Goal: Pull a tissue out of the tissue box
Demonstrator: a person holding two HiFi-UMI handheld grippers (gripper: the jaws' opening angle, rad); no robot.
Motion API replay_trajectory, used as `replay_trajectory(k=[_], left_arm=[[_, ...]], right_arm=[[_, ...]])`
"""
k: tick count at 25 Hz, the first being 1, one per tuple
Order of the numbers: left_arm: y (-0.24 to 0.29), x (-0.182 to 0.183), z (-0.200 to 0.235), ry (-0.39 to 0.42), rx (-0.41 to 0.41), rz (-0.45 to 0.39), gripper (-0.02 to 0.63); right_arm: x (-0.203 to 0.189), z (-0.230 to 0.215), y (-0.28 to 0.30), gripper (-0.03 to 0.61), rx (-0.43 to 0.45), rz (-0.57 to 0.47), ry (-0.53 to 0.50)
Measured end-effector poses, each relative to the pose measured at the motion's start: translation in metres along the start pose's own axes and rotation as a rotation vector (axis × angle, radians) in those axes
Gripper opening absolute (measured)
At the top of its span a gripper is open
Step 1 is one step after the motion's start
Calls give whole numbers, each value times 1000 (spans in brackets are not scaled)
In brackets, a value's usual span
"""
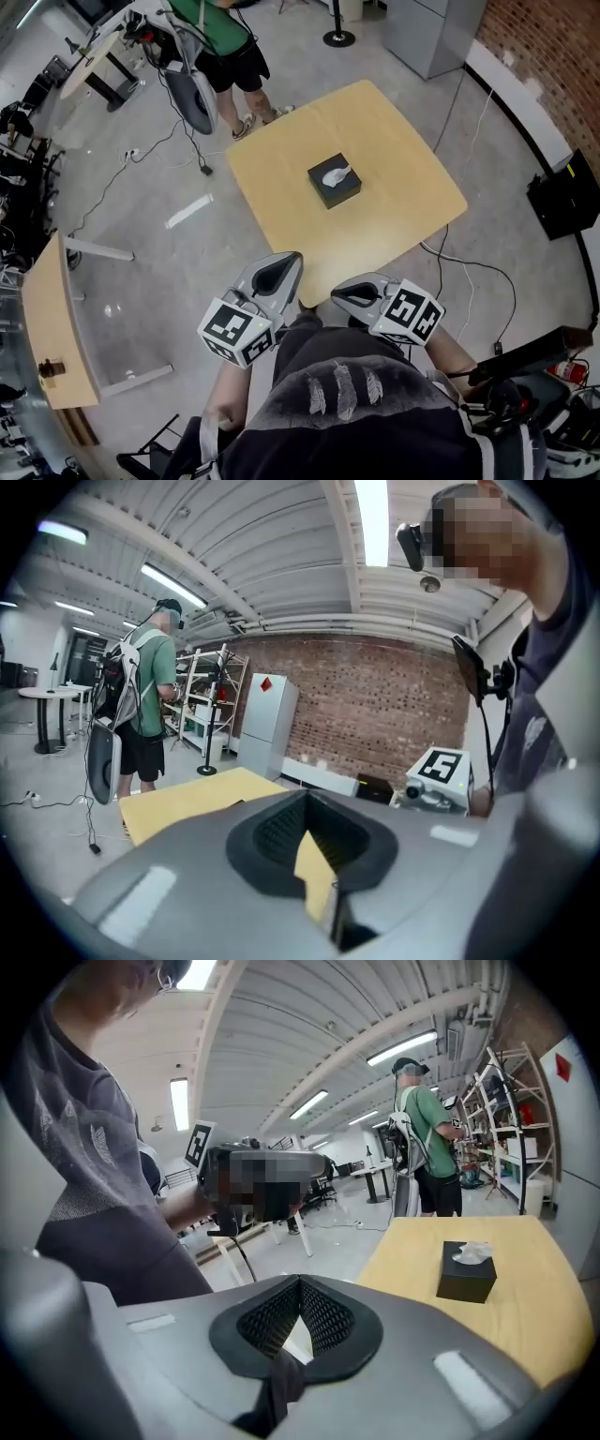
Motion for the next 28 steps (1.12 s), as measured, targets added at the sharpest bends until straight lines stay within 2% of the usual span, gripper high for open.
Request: replay_trajectory(k=[6, 9, 13, 19, 24, 25, 28], left_arm=[[15, 4, 43, -26, -126, 3, 2], [28, 9, 65, -13, -195, 11, 2], [39, 8, 98, 22, -243, 27, 2], [38, -1, 146, 34, -317, 24, 2], [93, -1, 140, 77, -354, 69, 3], [106, -2, 136, 87, -360, 77, 18], [132, -4, 129, 121, -379, 119, 121]], right_arm=[[4, -22, 22, -3, -211, 46, 123], [11, -29, 35, -3, -271, 51, 166], [11, -34, 59, -3, -329, 51, 206], [11, -37, 102, -3, -492, 38, 207], [12, -66, 76, -3, -556, 24, 220], [11, -70, 69, -3, -561, 18, 228], [8, -81, 57, -3, -571, -6, 248]])
Point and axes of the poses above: the fingertips, and each gripper's own axes: y forward along the fingers, z to its left, x out of its top, the point moved 4 cm from there along -y, backward along the fingers, and after that the axes turned 10 degrees about -z, right-handed, at the moved point
